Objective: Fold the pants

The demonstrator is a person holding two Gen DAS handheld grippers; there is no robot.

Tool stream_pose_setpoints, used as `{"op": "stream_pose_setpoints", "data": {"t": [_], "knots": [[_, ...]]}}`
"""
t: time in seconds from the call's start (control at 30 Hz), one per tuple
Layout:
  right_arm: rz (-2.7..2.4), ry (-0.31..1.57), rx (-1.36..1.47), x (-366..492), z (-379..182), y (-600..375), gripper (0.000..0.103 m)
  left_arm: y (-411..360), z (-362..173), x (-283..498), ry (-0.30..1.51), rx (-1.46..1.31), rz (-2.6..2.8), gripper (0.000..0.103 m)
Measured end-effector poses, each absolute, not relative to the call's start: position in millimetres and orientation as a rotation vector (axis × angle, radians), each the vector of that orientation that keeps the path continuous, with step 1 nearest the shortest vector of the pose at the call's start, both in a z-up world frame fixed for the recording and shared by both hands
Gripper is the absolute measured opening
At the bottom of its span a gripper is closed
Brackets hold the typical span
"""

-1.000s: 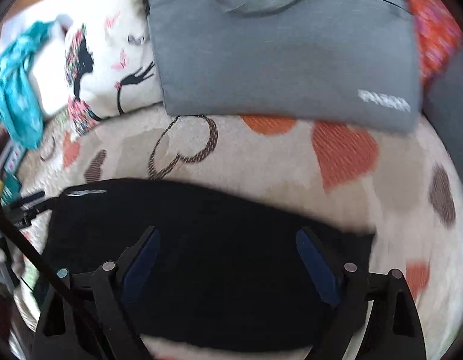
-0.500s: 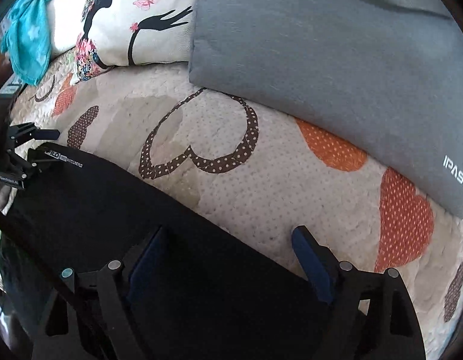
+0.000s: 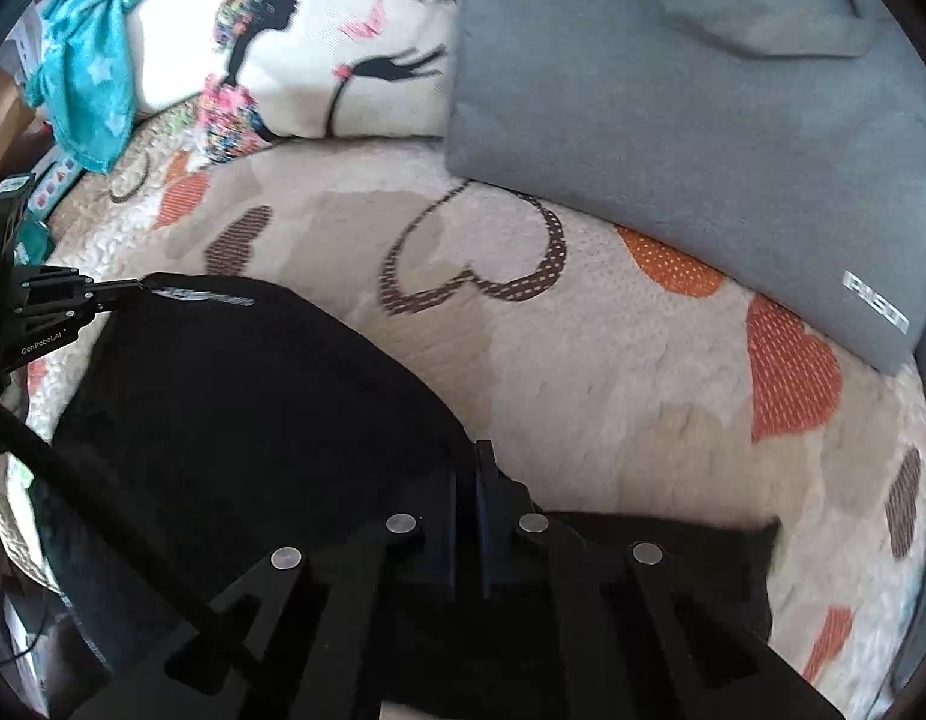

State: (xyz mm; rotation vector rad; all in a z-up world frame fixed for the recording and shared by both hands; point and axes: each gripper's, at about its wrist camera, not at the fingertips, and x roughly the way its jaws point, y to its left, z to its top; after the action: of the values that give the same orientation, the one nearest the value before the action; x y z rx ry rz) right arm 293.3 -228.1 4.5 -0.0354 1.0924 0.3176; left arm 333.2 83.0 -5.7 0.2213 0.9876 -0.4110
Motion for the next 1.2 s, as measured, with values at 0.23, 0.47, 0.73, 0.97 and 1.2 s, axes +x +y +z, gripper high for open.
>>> {"op": "stream_pose_setpoints", "data": {"t": [0.23,0.47,0.73,0.97,1.2], "knots": [[0.344,1.088,-0.058,226,33,-208,0.006,120,20,273,0.953,0.093,-0.391,0.010],[0.326,1.099,-0.047,215,33,-204,0.006,96,16,270,0.900,0.217,-0.453,0.048],[0.323,1.121,-0.010,233,26,-224,0.006,16,-8,320,0.878,0.501,-0.667,0.058],[0.311,1.124,0.033,250,22,-245,0.006,-19,-48,345,0.943,0.647,-0.810,0.059],[0.327,1.099,0.068,256,32,-249,0.006,-26,-62,357,1.057,0.603,-0.847,0.021]]}}
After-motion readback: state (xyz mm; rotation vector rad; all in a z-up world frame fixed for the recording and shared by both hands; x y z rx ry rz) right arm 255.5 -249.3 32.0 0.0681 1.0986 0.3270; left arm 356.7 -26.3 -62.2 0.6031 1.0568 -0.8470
